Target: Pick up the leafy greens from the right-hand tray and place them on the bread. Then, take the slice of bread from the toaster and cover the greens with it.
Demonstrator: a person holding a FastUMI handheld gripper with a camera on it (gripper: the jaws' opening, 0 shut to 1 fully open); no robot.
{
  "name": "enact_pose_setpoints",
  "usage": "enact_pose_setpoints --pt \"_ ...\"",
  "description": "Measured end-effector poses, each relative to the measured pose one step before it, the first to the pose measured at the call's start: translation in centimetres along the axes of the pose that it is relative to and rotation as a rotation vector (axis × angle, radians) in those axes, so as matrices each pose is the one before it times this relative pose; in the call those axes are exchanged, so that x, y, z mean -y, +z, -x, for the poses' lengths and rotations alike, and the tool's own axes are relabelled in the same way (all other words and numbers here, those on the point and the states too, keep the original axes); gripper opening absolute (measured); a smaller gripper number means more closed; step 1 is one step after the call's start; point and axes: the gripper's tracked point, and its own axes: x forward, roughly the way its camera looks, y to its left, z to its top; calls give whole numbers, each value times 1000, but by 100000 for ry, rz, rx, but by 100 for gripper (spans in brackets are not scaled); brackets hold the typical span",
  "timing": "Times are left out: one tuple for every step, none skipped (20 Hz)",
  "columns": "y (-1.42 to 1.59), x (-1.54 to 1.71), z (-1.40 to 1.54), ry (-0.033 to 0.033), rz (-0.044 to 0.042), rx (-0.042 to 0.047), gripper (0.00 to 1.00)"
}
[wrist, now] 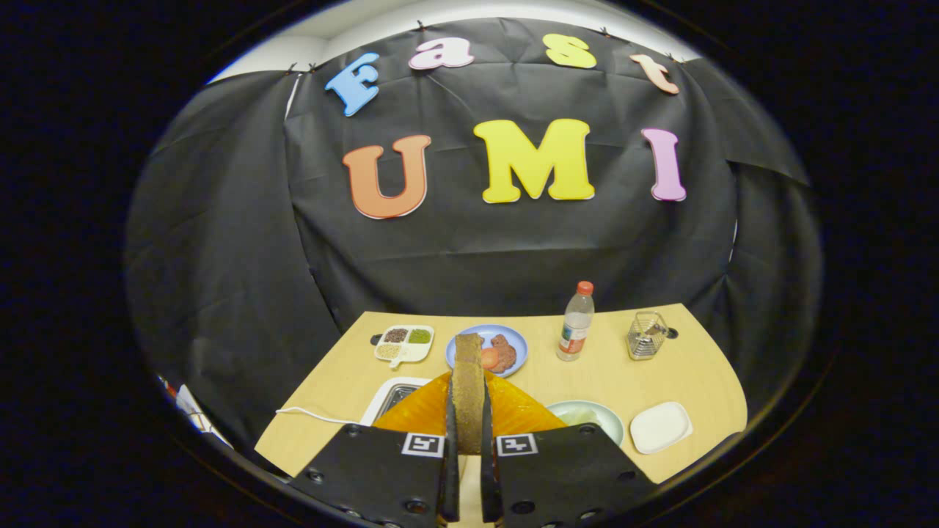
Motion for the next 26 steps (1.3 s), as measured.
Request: enact_pose_setpoints --pt "-780 1379 -574 -744 -2433 -1289 11" --pt "-764 1262 -425 -341 -1952 -1284 11" --pt "-802 1141 -889 787 -2662 -988 11" --pt "-572 558 -844 957 -1551 -1355 11" --pt "-829 1009 -1009 559 -1555 -1608 11" --pt "-665 924 -741 264 -1307 -1265 11" --pt "-617 1080 -1075 -370 -1309 -1289 11" --pt "-723 1120 -1105 -717 -1467 -1612 11" --pt "-565 777 -848 140 -1142 -1094 11" --pt "-678 856 -946 306 -1845 -1495 11" --pt "-591 870 -898 161 -2066 -1737 11" --pt "-617 709 -699 764 -2453 -1928 11" --pt "-542 637 -570 991 -2436 -1746 11" --pt "-476 733 -516 378 -2076 -1452 11" --pt "-332 786 -295 396 -1926 -924 11" --pt "-702 225 -584 557 -1441 -376 11" --pt "-209 731 -323 577 -1346 -286 11" --pt "-298 957 -201 -469 -925 -320 12" --pt "-211 887 -317 -389 -737 -743 12" --pt "-194 671 -177 -106 -796 -464 11" --pt "19 746 -224 -389 -655 -106 11" --pt "-107 759 35 -246 -440 -428 11" --pt "-148 567 -94 318 -491 -588 12" --pt "-281 318 -62 381 84 -822 13" --pt "-58 463 -91 454 245 -125 13" --pt "-99 330 -94 417 655 -116 13"
